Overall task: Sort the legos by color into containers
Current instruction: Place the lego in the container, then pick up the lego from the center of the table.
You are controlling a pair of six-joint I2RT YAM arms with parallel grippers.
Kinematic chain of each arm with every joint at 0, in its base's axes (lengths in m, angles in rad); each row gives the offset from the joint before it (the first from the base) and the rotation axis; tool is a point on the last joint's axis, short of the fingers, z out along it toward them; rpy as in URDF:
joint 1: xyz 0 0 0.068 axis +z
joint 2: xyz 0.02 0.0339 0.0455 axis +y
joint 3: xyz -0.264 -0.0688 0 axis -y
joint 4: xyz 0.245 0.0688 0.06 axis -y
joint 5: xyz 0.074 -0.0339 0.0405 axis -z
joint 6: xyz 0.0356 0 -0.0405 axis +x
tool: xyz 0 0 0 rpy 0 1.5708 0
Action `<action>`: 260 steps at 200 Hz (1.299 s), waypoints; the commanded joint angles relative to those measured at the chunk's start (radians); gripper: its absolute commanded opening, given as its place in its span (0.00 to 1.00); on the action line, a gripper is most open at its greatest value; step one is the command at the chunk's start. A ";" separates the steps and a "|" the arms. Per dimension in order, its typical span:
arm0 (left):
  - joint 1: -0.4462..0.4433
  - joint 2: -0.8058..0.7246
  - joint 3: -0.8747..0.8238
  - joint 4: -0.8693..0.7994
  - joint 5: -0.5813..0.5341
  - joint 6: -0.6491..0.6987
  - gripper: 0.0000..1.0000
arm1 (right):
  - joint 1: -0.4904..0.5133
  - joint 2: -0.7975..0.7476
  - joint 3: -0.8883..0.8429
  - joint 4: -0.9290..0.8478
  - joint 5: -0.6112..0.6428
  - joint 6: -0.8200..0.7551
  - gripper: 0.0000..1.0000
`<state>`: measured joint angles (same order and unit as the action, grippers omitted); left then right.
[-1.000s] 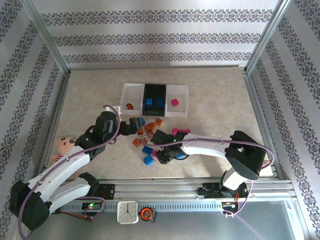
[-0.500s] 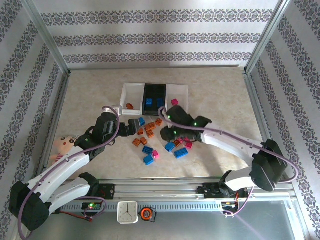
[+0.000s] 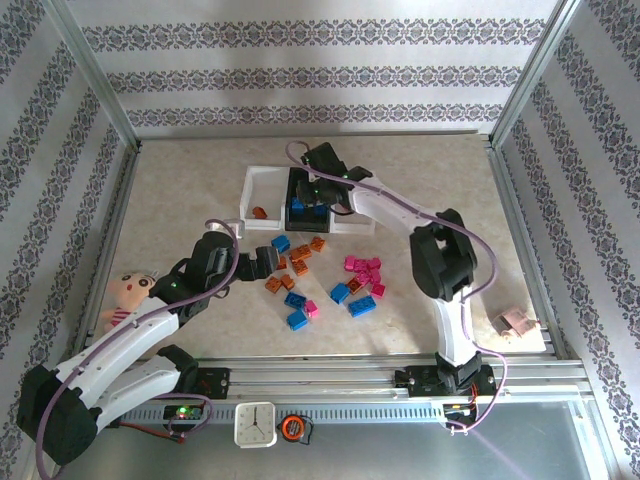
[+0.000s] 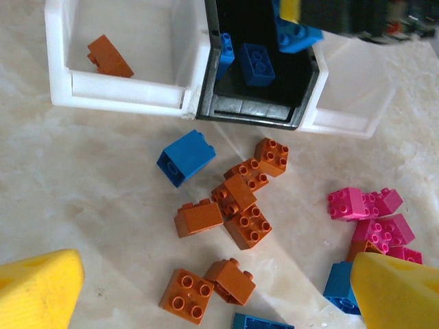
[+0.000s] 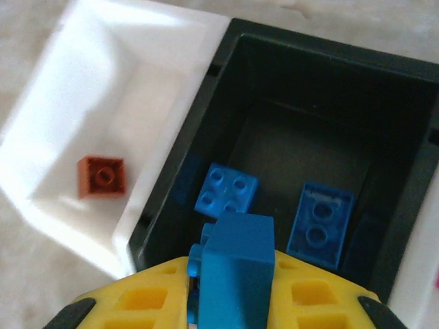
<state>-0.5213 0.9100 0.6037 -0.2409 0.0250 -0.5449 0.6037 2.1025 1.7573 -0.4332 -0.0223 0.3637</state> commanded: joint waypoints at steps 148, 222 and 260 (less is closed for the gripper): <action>-0.168 0.247 0.047 -0.085 0.098 0.023 0.86 | 0.000 -0.349 -0.407 0.133 -0.002 0.069 0.64; -0.137 0.431 0.149 -0.059 -0.032 0.080 0.73 | -0.012 -0.480 -0.591 0.167 -0.006 0.075 0.64; -0.079 0.563 0.230 -0.018 -0.042 0.117 0.71 | -0.016 -0.510 -0.613 0.172 -0.006 0.079 0.64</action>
<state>-0.6224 1.4082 0.7719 -0.2966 0.0208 -0.4805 0.5972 1.6382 1.1610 -0.2920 -0.0166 0.4232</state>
